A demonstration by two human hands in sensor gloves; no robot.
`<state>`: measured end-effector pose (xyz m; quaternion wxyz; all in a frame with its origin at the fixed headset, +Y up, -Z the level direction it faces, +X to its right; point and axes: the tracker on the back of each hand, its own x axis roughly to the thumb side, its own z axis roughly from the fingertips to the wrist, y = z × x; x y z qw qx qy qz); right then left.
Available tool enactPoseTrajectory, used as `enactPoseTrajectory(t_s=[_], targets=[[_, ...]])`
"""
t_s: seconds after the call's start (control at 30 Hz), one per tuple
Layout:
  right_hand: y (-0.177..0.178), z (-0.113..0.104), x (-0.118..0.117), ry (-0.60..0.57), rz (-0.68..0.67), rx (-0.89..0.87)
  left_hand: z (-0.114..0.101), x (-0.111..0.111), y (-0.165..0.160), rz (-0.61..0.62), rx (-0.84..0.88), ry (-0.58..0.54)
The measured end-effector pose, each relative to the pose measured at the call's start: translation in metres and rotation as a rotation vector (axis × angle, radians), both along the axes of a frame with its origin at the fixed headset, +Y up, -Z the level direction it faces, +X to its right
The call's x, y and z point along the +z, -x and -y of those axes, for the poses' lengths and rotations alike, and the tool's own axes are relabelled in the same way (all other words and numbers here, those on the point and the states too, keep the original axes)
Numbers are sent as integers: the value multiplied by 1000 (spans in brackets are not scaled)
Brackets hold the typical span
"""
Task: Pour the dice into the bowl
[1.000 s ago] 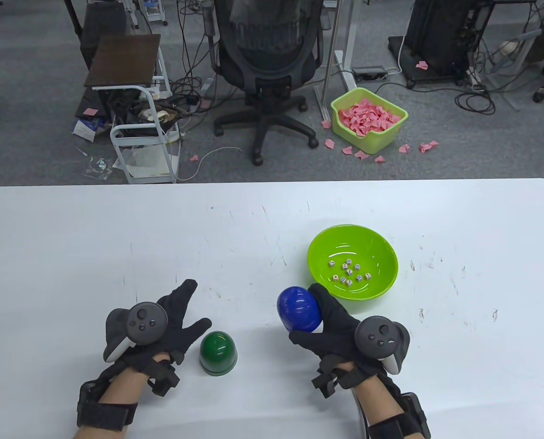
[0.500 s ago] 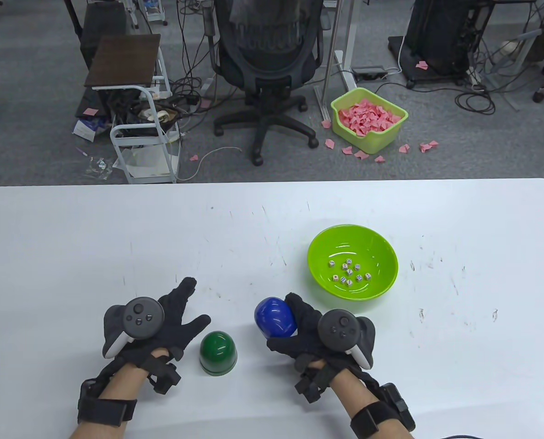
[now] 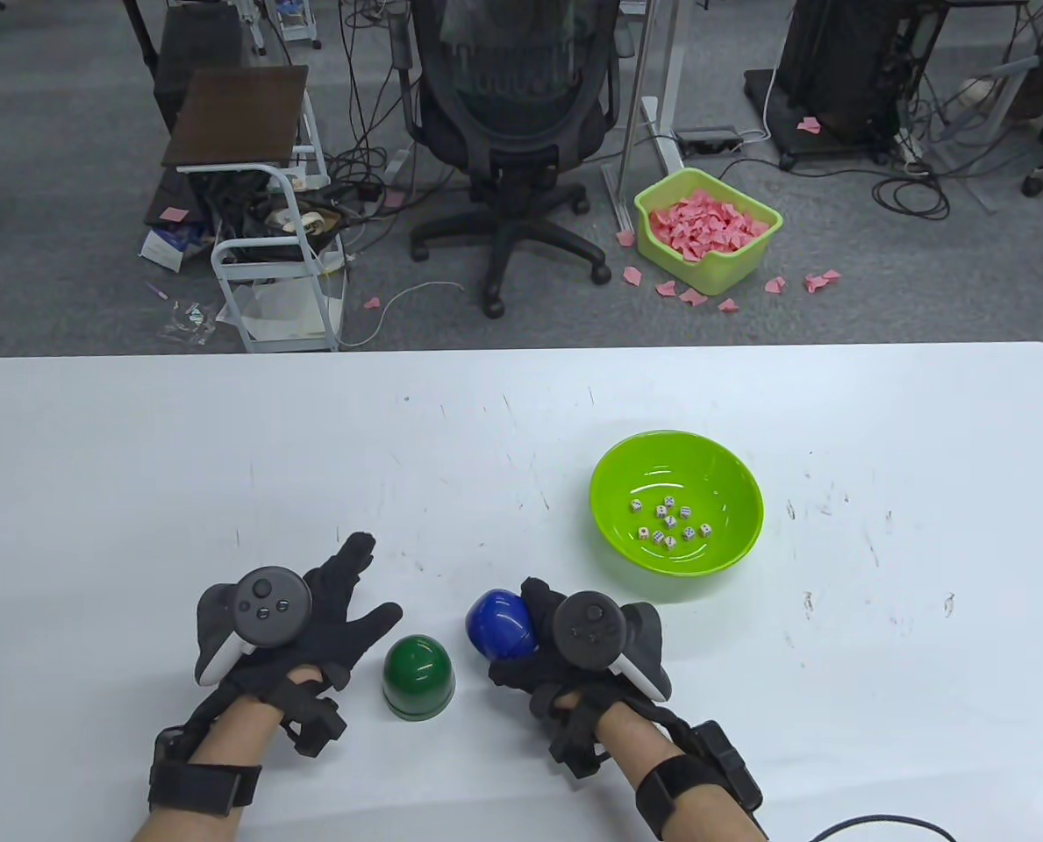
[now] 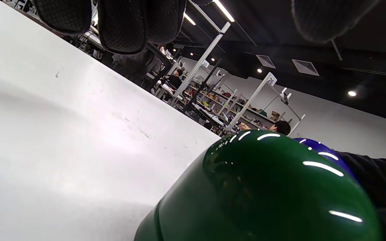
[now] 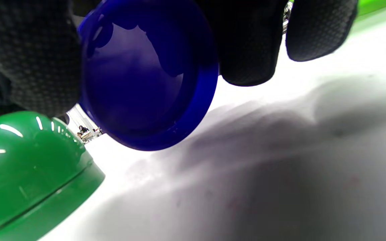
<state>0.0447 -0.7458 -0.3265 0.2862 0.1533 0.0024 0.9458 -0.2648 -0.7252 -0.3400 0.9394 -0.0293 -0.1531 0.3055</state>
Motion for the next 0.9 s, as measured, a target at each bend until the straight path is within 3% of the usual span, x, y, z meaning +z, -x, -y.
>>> enactPoseTrajectory(t_s=[0.33,0.6,0.9], targets=[[0,2,2,-17,-34,65,0,0,0,0,1,20],[-8,-1,3,48,-57,213,1,0,0,3,5,45],[-17,8,0,132,-42,235,1,-1,1,4,12,65]])
